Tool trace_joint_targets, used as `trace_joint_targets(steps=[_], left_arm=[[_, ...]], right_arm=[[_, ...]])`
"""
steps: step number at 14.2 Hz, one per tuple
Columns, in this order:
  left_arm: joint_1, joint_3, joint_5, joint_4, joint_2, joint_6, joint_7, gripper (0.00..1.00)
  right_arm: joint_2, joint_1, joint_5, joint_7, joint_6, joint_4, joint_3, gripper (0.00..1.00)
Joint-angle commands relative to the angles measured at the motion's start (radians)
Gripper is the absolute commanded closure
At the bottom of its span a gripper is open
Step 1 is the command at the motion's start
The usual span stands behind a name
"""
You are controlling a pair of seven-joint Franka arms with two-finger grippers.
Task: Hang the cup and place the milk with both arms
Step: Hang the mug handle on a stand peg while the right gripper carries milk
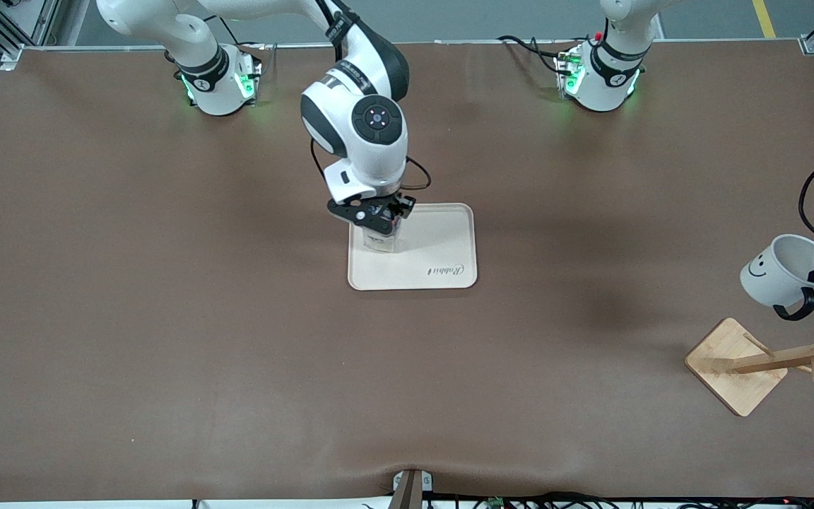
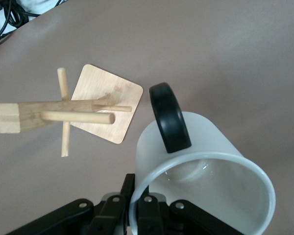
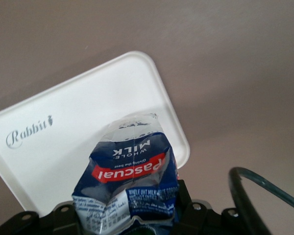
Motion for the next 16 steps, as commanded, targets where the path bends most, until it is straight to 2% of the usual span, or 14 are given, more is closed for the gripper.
trace_joint_targets(steps=[1, 3, 5, 7, 10, 12, 13, 16], left_arm=[[0.016, -0.007, 0.013, 0.013, 0.012, -0.007, 0.034, 1.00], [0.022, -0.007, 0.013, 0.015, 0.017, 0.008, 0.032, 1.00], [0.027, -0.007, 0.011, 0.015, 0.023, 0.016, 0.032, 1.00], [0.036, -0.004, 0.011, 0.018, 0.028, 0.027, 0.032, 1.00], [0.036, -0.004, 0.010, 0.062, 0.057, 0.030, 0.023, 1.00], [0.036, -0.004, 0.010, 0.072, 0.066, 0.028, 0.032, 1.00], [0.041, -0.004, 0.010, 0.072, 0.066, 0.028, 0.034, 1.00], [0.058, -0.004, 0.008, 0.075, 0.081, 0.039, 0.035, 1.00]], right_arm=[[-0.017, -0.062, -0.022, -0.004, -0.138, 0.085, 0.007, 1.00], [-0.070, -0.138, -0.020, -0.079, -0.163, 0.074, 0.007, 1.00], [-0.110, -0.224, -0.023, -0.222, -0.251, 0.074, 0.005, 1.00], [-0.146, -0.341, -0.034, -0.282, -0.322, 0.059, 0.005, 1.00], [-0.215, -0.552, -0.037, -0.585, -0.333, -0.039, 0.005, 1.00], [-0.268, -0.689, -0.043, -0.715, -0.300, -0.145, 0.005, 1.00], [-0.288, -0.765, -0.046, -0.819, -0.240, -0.205, 0.005, 1.00], [-0.343, -0.861, -0.058, -0.949, -0.079, -0.387, 0.005, 1.00]])
